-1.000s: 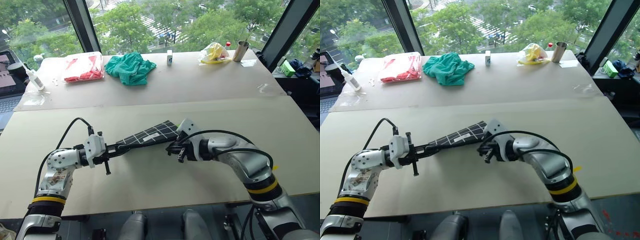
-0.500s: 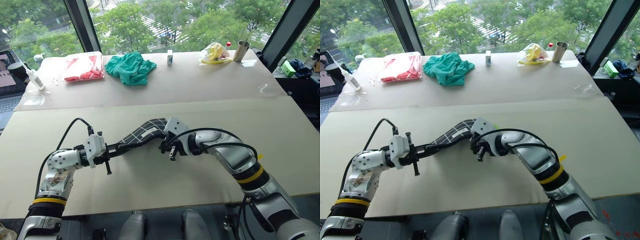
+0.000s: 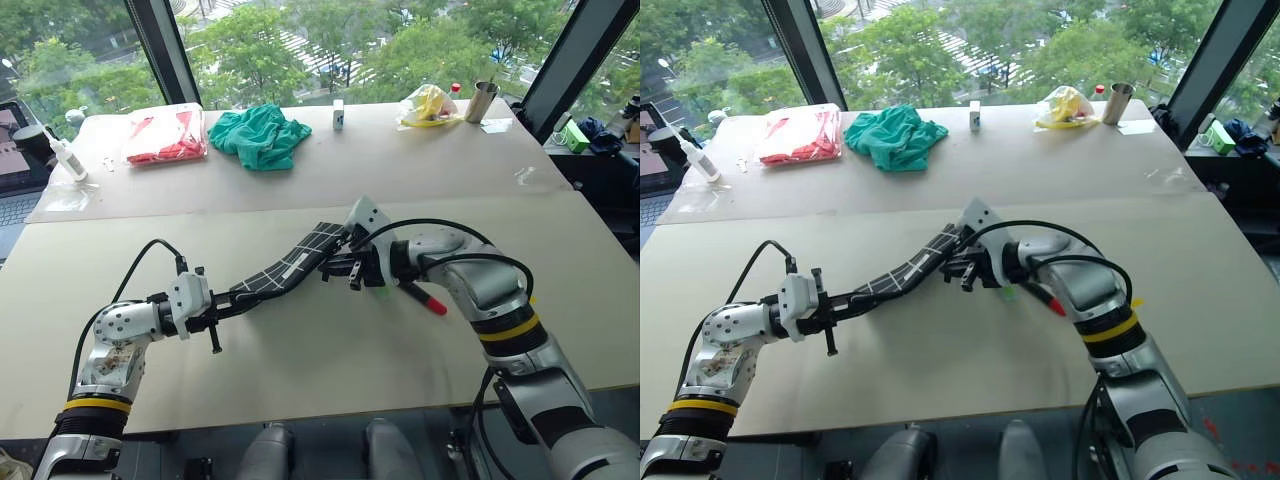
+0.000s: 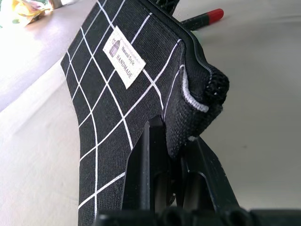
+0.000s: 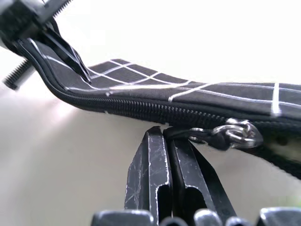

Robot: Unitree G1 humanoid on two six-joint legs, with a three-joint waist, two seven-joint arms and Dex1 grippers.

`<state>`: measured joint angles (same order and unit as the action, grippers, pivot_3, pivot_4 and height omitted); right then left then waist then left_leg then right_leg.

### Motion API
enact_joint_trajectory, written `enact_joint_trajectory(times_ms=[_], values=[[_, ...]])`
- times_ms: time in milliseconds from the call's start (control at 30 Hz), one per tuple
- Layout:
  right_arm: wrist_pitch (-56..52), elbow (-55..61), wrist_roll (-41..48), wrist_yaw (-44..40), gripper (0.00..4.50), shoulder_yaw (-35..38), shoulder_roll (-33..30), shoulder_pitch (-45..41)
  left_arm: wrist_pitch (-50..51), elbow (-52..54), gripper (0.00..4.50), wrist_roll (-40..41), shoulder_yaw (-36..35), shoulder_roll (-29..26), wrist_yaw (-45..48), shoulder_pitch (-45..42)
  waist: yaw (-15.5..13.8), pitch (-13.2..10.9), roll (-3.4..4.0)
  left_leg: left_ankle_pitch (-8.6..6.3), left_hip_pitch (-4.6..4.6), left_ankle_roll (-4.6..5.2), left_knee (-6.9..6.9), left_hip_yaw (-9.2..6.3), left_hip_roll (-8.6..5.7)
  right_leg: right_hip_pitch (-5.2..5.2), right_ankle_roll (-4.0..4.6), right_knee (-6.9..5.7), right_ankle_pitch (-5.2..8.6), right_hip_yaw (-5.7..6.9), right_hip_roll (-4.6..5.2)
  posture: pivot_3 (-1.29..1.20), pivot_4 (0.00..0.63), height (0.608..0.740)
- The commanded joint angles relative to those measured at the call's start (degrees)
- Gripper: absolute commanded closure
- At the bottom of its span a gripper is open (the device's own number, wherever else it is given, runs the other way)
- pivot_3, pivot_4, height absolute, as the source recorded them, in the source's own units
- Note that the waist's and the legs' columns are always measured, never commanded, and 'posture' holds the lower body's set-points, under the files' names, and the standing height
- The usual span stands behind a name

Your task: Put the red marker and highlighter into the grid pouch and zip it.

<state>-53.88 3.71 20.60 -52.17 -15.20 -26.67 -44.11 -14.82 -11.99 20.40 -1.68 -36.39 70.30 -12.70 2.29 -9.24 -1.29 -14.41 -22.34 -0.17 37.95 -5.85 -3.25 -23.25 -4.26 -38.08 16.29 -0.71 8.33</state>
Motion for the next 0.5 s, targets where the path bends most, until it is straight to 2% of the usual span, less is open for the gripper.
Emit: enact_joint_trajectory(times_ms=[33,133,233,500], values=[[-1.9,5.2,1.5,-1.2,4.48,-1.2,-1.7,2.4,-0.3,0.9,4.50,0.5,-0.9,-0.9,0.6,0.0,0.0,0.0,0.00,0.00,0.00,0.00,0.00,0.00,0.00,0.01,0.00,0.00,0.00,0.01,0.00,0.00,0.150,0.740],[-2.4,9.0,1.5,-1.4,4.48,-4.6,-2.4,4.4,-0.4,0.7,4.50,0.5,-1.0,-0.9,0.8,0.0,0.1,0.0,0.00,-0.01,0.01,0.01,0.00,0.01,0.02,-0.01,0.00,-0.02,0.00,0.00,-0.01,0.00,0.150,0.740],[-3.4,8.9,1.0,1.2,4.48,-6.3,0.2,4.2,-0.3,0.7,4.50,0.5,-1.0,-0.9,0.9,-0.2,0.5,0.0,0.00,-0.01,0.00,0.01,0.00,0.03,0.04,-0.04,0.00,-0.04,0.00,-0.02,-0.01,0.00,0.150,0.740],[-5.6,7.6,2.8,4.1,4.48,-5.4,6.1,1.4,-0.1,0.7,4.50,0.9,-1.4,-1.0,1.4,-0.1,0.3,0.0,0.00,0.00,0.01,0.00,0.00,0.02,0.02,-0.03,0.00,-0.02,0.00,-0.01,-0.01,0.00,0.150,0.740]])
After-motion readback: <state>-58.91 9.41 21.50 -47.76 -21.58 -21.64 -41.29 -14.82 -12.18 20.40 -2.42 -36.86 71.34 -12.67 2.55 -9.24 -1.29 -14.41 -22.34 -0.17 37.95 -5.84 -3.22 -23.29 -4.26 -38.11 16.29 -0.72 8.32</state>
